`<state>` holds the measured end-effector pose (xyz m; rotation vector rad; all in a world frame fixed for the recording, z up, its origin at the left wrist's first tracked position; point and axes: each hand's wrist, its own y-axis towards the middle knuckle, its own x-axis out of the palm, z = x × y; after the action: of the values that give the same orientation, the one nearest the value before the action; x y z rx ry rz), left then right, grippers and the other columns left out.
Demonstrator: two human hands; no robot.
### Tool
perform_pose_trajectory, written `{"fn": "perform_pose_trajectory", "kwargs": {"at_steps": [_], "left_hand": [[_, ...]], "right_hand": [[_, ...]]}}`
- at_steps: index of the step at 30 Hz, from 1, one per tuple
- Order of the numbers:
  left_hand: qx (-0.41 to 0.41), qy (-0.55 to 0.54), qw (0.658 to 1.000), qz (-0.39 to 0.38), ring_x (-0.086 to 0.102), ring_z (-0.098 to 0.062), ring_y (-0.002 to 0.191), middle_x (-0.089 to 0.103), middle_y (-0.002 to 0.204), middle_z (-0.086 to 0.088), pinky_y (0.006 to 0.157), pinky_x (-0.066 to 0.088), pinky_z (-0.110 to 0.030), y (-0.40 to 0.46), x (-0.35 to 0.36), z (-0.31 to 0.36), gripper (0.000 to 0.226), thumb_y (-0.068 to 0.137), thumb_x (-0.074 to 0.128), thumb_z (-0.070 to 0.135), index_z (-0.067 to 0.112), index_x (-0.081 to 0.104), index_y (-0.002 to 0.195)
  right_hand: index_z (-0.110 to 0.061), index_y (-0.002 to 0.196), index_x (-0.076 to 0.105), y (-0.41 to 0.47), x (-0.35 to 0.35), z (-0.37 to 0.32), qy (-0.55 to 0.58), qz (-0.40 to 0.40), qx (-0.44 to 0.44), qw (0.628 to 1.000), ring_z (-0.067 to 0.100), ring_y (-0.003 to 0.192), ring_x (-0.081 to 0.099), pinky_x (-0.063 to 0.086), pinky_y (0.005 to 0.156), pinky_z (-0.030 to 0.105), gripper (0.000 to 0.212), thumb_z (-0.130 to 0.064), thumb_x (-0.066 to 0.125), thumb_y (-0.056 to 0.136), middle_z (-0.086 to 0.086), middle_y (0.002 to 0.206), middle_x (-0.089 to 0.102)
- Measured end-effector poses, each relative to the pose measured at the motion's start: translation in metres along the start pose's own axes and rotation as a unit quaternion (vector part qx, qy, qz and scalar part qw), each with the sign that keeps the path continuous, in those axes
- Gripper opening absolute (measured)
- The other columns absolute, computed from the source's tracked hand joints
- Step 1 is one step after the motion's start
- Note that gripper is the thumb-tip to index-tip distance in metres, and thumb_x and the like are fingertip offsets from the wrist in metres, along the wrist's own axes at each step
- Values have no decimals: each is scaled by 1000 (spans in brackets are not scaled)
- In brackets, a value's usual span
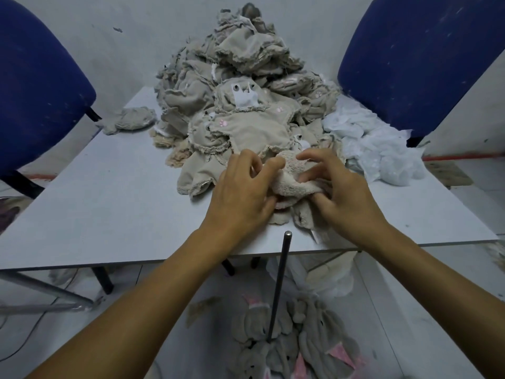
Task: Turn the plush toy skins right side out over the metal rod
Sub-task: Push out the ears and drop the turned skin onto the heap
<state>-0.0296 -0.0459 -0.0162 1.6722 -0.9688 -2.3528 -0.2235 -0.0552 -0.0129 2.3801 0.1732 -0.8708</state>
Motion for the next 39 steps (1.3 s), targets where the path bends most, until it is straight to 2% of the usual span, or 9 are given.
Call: {"fn": "perform_pose_trajectory", "kwargs": {"at_steps": [5, 8, 14, 17, 22, 27, 30, 33, 39], "left_hand": [[38, -7, 999, 26, 48, -34, 107, 53, 118, -16, 84, 43, -46, 0, 3, 1, 46, 76, 74, 24, 12, 62, 118], [52, -73, 995, -38, 53, -27, 107, 57, 120, -9, 88, 42, -43, 0, 2, 1, 44, 81, 73, 23, 12, 58, 121], [-21, -144, 988, -52, 56, -23, 99, 61, 108, -2, 83, 46, -43, 5, 3, 3, 26, 98, 54, 19, 17, 63, 123], [-34, -115, 992, -35, 50, -23, 102, 56, 105, -5, 87, 44, -41, 8, 4, 5, 28, 96, 55, 18, 16, 67, 121], [-33, -92, 994, -58, 50, -24, 100, 52, 99, -3, 89, 42, -42, 9, 5, 8, 29, 98, 52, 19, 13, 68, 121], [-10, -96, 991, -88, 55, -23, 99, 61, 97, -1, 86, 41, -42, 9, -1, 11, 33, 97, 53, 18, 22, 65, 128], [2, -83, 995, -58, 57, -23, 100, 66, 101, -2, 86, 36, -39, 5, -2, 12, 29, 96, 56, 19, 20, 68, 123], [25, -30, 999, -15, 57, -26, 99, 64, 103, -3, 82, 30, -41, 1, -2, 26, 29, 87, 62, 18, 17, 69, 115], [-24, 63, 998, 6, 52, -28, 99, 57, 104, -5, 76, 33, -41, 2, -1, 31, 42, 80, 59, 17, 21, 60, 121]], "right_hand": [[-34, 116, 52, 4, -6, 7, 151, -34, 4, 988, 12, 100, 66, 50, 85, 21, 64, 18, 55, 79, -7, 93, 66], [-28, 112, 55, 4, -8, 7, 169, -49, 12, 984, 12, 96, 66, 50, 82, 21, 57, 20, 54, 82, -4, 91, 66], [-13, 102, 68, -3, 0, -1, -151, 98, -94, 979, 27, 103, 52, 48, 82, 43, 37, 13, 62, 76, 11, 110, 53], [-11, 100, 68, -4, 8, -4, -152, 72, -123, 978, 27, 93, 52, 48, 73, 44, 21, 1, 64, 84, 10, 101, 54], [-16, 107, 54, -11, 27, -2, -91, 33, 14, 995, 22, 92, 54, 52, 74, 45, 25, -23, 68, 87, 4, 105, 50], [-25, 106, 49, 0, 19, -3, -44, 35, 47, 997, 7, 80, 51, 43, 66, 25, 29, -24, 70, 86, -3, 95, 52], [-25, 110, 51, -2, 20, -5, -72, 5, 67, 995, 9, 85, 48, 47, 72, 34, 33, -22, 68, 83, -3, 104, 48], [-23, 106, 56, -5, 20, -6, -83, 72, 104, 988, 17, 85, 53, 50, 74, 41, 27, -28, 65, 81, -1, 101, 51], [-19, 113, 57, -8, 22, -16, -188, 51, 49, 980, 25, 85, 57, 50, 66, 43, 34, -27, 61, 81, 2, 98, 58]]}}
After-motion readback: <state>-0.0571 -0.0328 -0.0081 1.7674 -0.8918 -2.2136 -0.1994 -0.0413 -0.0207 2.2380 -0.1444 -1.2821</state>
